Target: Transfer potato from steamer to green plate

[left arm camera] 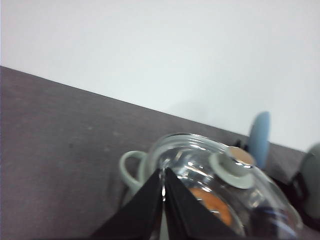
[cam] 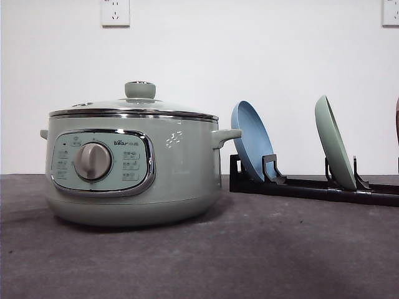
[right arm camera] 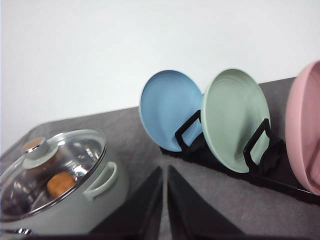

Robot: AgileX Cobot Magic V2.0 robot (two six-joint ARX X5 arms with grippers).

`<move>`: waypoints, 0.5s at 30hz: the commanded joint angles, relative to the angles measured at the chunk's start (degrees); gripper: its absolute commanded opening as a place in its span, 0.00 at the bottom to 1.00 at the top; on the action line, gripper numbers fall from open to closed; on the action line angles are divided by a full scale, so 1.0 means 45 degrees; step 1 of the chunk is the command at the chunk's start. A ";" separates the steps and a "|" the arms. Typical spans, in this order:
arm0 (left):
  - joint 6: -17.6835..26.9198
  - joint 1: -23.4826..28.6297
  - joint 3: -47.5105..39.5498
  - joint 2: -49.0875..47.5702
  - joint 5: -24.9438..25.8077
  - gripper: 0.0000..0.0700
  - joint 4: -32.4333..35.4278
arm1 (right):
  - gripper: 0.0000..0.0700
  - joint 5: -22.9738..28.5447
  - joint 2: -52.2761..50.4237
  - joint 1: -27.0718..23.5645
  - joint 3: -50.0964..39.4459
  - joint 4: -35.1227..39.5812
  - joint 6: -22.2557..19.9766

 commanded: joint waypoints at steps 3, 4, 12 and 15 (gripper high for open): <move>0.0777 -0.0161 0.1813 0.1312 0.0875 0.00 -0.0647 | 0.00 -0.0336 0.0998 0.0049 0.1494 -0.0764 -0.0865; 0.0807 -0.0223 0.2181 0.1599 0.1022 0.00 -0.0787 | 0.00 -0.0462 0.1243 0.0049 0.1827 -0.0959 -0.1013; 0.1318 -0.0788 0.4905 0.3691 0.2639 0.00 -0.1715 | 0.00 -0.1886 0.3270 0.0053 0.4401 -0.2706 -0.2244; 0.1672 -0.1006 0.5662 0.4258 0.3236 0.00 -0.2017 | 0.00 -0.2253 0.3862 0.0063 0.5119 -0.3035 -0.2695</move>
